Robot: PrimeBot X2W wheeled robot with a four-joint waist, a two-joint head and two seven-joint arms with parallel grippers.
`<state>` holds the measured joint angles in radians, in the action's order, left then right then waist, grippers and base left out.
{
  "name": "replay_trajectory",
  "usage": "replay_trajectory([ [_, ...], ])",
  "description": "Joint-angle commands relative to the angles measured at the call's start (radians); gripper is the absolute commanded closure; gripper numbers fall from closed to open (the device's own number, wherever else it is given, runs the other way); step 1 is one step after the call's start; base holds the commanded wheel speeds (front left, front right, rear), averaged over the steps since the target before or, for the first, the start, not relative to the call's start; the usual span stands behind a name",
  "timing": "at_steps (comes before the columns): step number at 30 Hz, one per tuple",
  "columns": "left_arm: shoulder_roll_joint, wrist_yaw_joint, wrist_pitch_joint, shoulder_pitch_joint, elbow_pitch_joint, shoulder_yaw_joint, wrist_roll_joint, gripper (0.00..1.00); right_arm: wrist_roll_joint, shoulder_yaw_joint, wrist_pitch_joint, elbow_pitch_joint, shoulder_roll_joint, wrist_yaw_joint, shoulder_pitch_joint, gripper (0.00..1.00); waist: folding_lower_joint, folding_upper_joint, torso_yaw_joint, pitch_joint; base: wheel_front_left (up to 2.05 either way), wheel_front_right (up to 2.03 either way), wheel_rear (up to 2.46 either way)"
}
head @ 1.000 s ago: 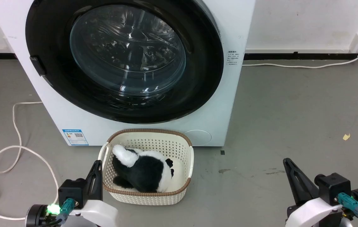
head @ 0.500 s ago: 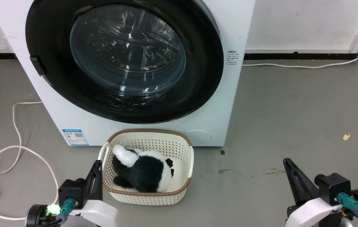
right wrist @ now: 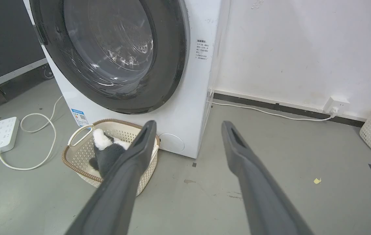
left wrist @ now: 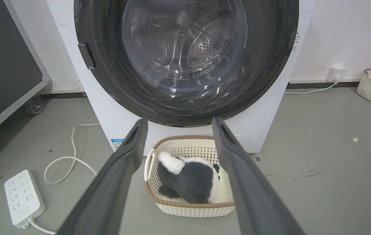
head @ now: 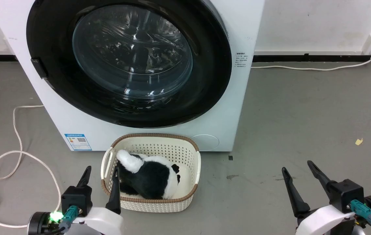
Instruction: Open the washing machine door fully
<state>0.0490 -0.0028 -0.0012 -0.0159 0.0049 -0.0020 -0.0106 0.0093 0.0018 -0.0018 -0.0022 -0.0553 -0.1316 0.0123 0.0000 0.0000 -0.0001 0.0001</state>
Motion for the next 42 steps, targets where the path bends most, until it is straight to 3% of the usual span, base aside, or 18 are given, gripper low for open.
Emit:
replay_trajectory([
  [1, 0.0, 0.004, -0.012, 0.001, 0.003, -0.006, 0.003, 0.0, 0.008, -0.001, -0.011, 0.001, 0.0, 0.0, 0.003, 0.0, 0.0, 0.0, 0.0, 0.0, 0.0, 0.0, 0.0],
  [18, 0.004, 0.021, -0.05, 0.016, 0.001, -0.036, 0.007, 0.0, 0.03, -0.006, -0.049, -0.012, -0.001, 0.0, -0.016, 0.0, 0.0, 0.0, 0.016, 0.032, 0.0, 0.0, 0.0],
  [26, 0.005, 0.03, -0.066, 0.032, -0.009, -0.052, 0.004, 0.0, 0.049, 0.004, -0.05, -0.022, -0.045, 0.0, -0.074, 0.0, 0.0, 0.0, 0.031, 0.067, 0.0, 0.0, 0.0],
  [41, 0.006, 0.049, -0.098, 0.069, -0.018, -0.085, 0.002, 0.0, 0.214, 0.002, -0.011, -0.023, -0.082, 0.0, -0.244, 0.0, 0.0, 0.0, 0.072, 0.135, 0.0, 0.0, 0.0],
  [42, 0.006, 0.05, -0.1, 0.071, -0.018, -0.087, 0.001, 0.0, 0.227, -0.001, -0.006, -0.02, -0.082, 0.0, -0.258, 0.18, 0.0, 0.0, 0.076, 0.14, 0.0, 0.0, 0.0],
])
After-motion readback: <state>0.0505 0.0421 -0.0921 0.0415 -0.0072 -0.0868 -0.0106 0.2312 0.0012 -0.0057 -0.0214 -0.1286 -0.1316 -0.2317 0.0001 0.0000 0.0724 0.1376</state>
